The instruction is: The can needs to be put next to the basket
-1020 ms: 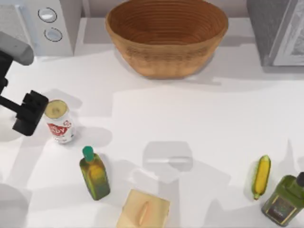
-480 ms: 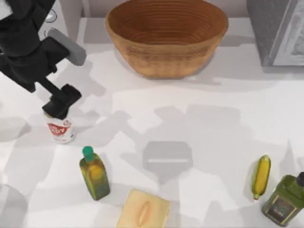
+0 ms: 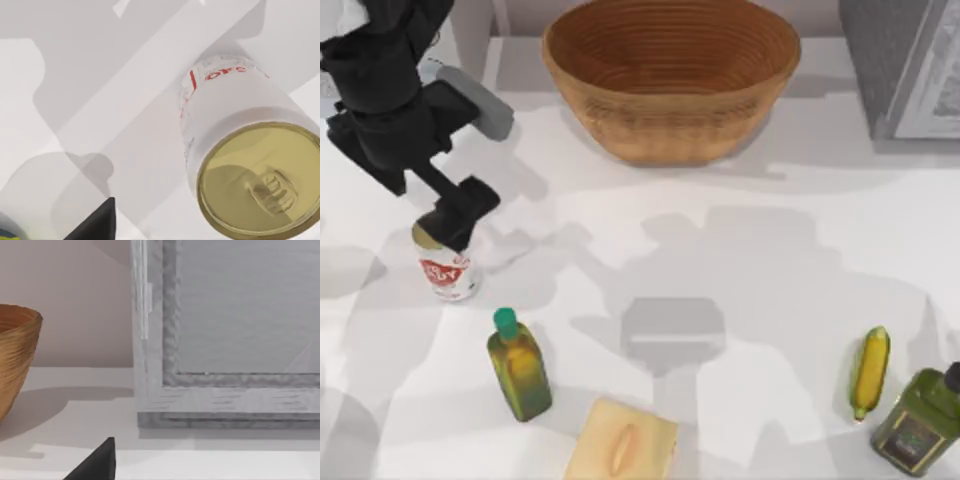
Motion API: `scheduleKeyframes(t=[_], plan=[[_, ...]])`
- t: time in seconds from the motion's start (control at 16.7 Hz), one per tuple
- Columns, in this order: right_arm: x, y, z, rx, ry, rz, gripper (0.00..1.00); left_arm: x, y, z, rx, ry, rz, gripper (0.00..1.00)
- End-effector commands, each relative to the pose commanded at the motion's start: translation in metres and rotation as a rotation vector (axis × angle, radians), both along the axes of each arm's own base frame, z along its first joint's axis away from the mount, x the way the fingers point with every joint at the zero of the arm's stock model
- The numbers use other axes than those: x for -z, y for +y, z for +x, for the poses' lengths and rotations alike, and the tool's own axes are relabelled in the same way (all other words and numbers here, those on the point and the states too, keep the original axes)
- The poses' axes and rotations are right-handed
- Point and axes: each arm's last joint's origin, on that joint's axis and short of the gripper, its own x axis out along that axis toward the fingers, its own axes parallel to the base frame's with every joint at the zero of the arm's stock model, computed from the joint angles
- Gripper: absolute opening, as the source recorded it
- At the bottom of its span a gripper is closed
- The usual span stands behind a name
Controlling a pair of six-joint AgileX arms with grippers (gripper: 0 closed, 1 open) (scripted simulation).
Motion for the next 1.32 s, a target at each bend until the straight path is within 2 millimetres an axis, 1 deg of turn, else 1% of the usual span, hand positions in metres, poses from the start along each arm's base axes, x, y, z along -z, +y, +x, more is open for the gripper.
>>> scheduleKeyframes(t=[0.12, 0.48, 0.54, 0.78, 1.32], plan=[[0.0, 0.0, 0.0, 0.0, 0.0, 0.0, 1.0, 0.006, -0.001, 0.0, 0.007, 0.004, 0.001, 1.0], [0.0, 0.0, 0.0, 0.0, 0.0, 0.0, 1.0, 0.053, -0.002, 0.001, 0.006, -0.002, -0.001, 1.0], [0.0, 0.0, 0.0, 0.0, 0.0, 0.0, 1.0, 0.058, -0.002, 0.0, 0.006, 0.001, 0.0, 1.0], [0.0, 0.0, 0.0, 0.0, 0.0, 0.0, 1.0, 0.06, -0.002, 0.0, 0.007, 0.002, 0.0, 1.0], [0.0, 0.0, 0.0, 0.0, 0.0, 0.0, 1.0, 0.06, -0.002, 0.0, 0.007, 0.002, 0.0, 0.32]])
